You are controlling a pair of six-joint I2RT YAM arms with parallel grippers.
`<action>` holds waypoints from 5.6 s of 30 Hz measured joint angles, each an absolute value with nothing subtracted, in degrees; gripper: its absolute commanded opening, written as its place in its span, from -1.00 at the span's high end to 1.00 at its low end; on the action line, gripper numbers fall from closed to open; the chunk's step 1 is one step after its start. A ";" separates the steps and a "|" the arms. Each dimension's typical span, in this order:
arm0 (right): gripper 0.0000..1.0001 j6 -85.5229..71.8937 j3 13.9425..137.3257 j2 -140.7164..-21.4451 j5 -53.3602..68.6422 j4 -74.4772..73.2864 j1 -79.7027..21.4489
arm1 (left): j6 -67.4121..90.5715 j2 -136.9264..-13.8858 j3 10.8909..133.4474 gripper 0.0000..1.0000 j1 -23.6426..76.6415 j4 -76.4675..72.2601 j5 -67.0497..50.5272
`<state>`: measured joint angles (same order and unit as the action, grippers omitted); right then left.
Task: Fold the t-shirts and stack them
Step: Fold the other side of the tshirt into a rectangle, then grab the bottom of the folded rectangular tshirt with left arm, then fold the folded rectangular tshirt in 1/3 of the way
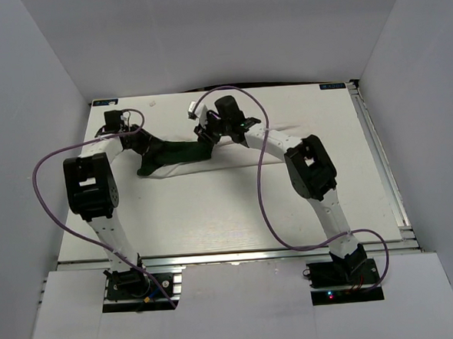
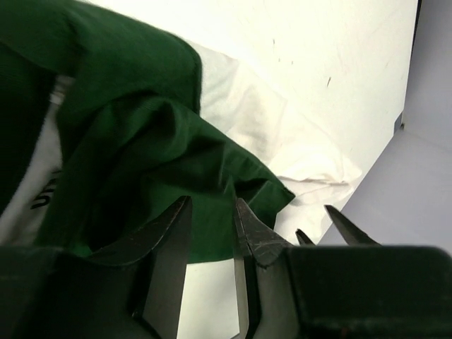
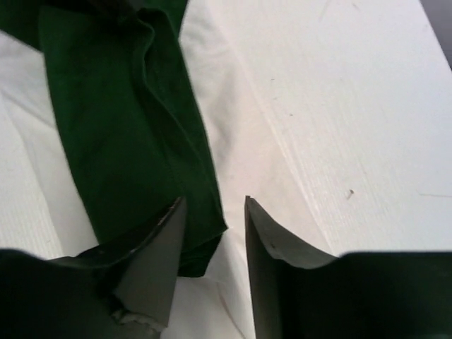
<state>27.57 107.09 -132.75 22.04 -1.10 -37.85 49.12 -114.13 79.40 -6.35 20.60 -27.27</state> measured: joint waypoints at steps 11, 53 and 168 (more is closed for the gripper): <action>0.13 24.25 108.53 -133.53 26.15 -0.23 -35.44 | 47.81 -111.85 79.26 0.24 -7.88 18.39 -24.43; -0.16 28.95 70.32 -95.18 49.91 -10.68 -23.64 | -6.00 -117.01 81.62 -0.96 -8.86 26.52 -29.45; -0.12 26.15 53.52 -80.05 51.18 -8.43 -8.64 | 27.31 -137.38 121.58 0.47 28.40 39.07 -14.24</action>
<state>26.15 53.52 -80.05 51.18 -8.43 -8.64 27.31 -137.38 121.58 28.40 39.07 -14.24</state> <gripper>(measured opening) 0.558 0.201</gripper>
